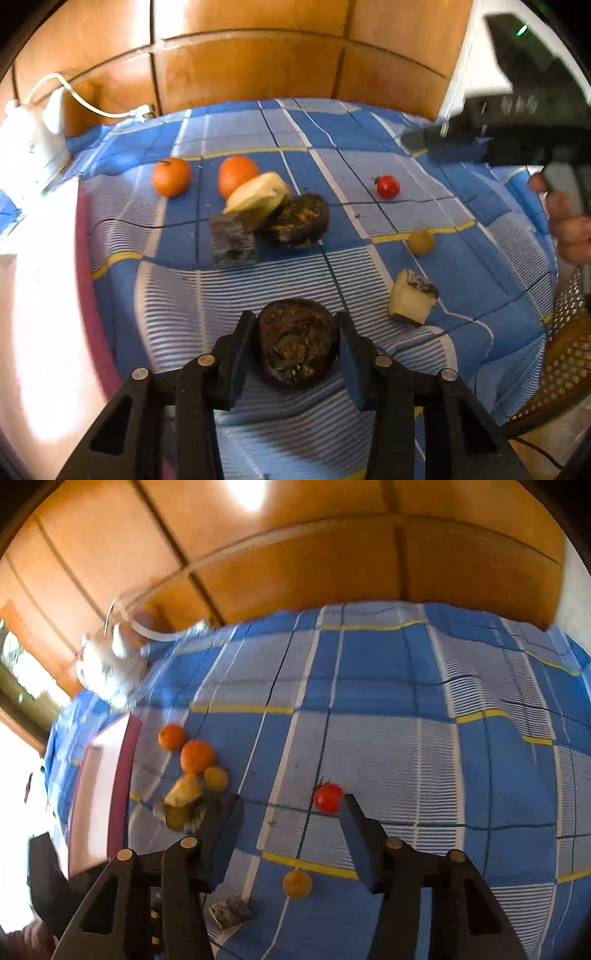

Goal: Organize fruits
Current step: 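Grasp the dark round fruit with the left tool while the right grasps the yellow fruit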

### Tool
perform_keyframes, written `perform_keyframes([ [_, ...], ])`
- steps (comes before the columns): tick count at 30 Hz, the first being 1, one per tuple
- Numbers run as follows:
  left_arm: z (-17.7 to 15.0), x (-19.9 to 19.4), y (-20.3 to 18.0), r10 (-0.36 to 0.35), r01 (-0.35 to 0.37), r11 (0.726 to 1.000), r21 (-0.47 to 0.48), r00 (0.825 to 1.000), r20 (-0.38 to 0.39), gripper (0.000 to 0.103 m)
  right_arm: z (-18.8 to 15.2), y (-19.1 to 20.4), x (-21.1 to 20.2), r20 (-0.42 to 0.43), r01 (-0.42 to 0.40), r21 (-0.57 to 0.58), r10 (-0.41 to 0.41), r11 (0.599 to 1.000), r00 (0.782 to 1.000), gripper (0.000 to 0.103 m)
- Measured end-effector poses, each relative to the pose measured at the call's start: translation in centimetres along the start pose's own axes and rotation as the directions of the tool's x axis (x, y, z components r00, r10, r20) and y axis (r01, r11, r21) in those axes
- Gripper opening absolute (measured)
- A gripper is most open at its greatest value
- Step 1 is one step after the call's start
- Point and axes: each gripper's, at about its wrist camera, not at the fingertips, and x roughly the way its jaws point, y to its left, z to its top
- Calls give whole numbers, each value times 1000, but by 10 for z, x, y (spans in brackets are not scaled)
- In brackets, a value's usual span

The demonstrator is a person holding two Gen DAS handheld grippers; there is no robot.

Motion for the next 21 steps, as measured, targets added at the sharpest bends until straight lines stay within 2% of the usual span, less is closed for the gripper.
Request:
perform_keyframes([
  [4,-2,-21,10,9,-8,1000,-29,999,52,43,-7,13,15,-76,4,-82,-10,997,997,49],
  [7,2,-34,20,9,-3,998,-70,996,88,43,-7,3,17,-86,23,-39,-26,999,996,43],
  [10,6,-52,38,29,-13,992,-123,991,127,43,-9,-6,21,-138,-22,-2,21,1000,990,42],
  [13,7,-71,58,70,-41,984,-175,983,168,43,-16,7,30,-194,-15,-72,0,997,981,42],
  [18,-1,-94,103,179,-122,951,-284,967,184,43,-31,24,44,-265,38,-183,-87,982,960,39],
  [21,-7,-100,142,249,-177,907,-382,957,147,43,-36,26,46,-276,61,-217,-121,974,954,37],
])
